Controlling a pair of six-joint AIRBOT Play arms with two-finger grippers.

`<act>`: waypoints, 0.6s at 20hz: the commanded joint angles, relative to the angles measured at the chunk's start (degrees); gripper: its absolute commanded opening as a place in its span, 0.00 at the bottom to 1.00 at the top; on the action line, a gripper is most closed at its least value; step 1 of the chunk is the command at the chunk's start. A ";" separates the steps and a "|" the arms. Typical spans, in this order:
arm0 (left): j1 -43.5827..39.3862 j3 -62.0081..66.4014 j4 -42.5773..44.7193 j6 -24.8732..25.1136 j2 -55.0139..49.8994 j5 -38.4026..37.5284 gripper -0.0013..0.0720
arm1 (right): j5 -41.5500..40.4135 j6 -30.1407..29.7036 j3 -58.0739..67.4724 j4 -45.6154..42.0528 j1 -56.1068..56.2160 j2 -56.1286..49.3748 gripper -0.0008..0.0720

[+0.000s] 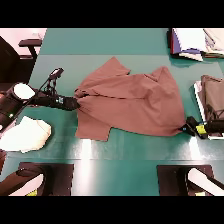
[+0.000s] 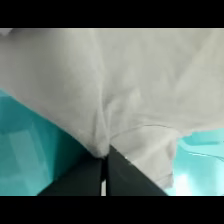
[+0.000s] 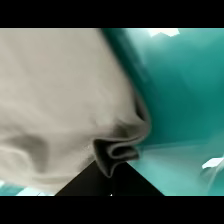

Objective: Fold the shirts.

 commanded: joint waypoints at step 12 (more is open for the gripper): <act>0.00 57.66 10.29 -7.96 16.96 -4.17 0.04 | 5.18 0.07 60.28 1.03 7.39 20.31 0.03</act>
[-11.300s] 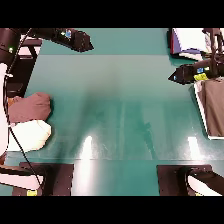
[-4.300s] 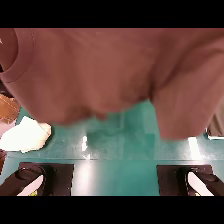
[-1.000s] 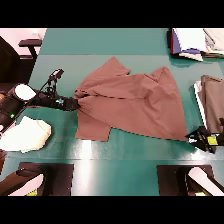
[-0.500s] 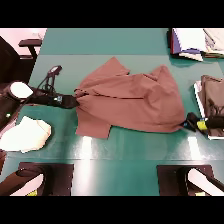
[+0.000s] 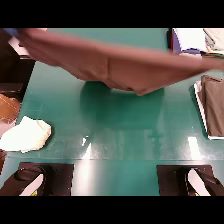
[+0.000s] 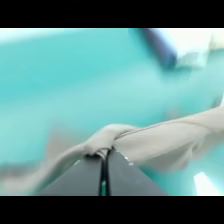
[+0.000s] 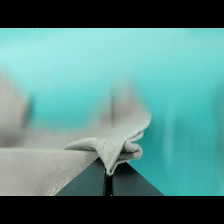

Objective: Fold the shirts.

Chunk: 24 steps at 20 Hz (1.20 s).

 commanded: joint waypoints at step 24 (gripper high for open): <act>0.96 -10.40 14.53 -8.46 -37.83 0.70 0.05 | 16.59 7.10 18.91 -13.33 12.31 -48.70 0.03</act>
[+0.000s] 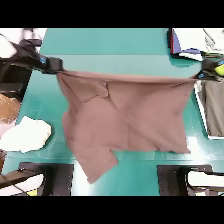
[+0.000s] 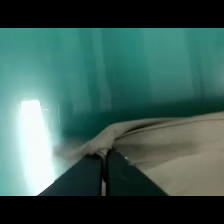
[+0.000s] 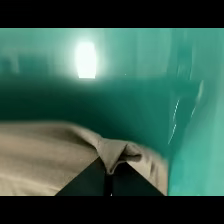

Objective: Fold the shirts.

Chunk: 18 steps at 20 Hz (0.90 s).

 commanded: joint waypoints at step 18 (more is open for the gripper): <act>6.05 -11.06 -13.57 8.26 -14.29 -3.50 0.05 | -15.52 -5.64 -18.38 -0.31 1.16 -3.93 0.03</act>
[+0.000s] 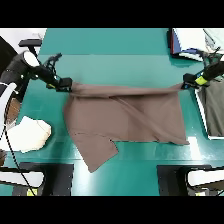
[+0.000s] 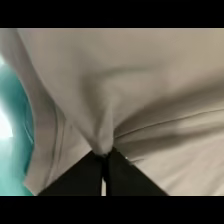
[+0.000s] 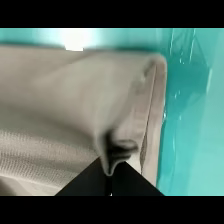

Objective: Fold the shirts.

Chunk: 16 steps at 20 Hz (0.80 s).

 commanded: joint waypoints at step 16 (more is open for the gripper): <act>0.07 -42.75 -2.03 -5.81 38.66 -3.52 0.67 | -4.92 -1.16 -26.08 8.13 -5.09 29.05 0.61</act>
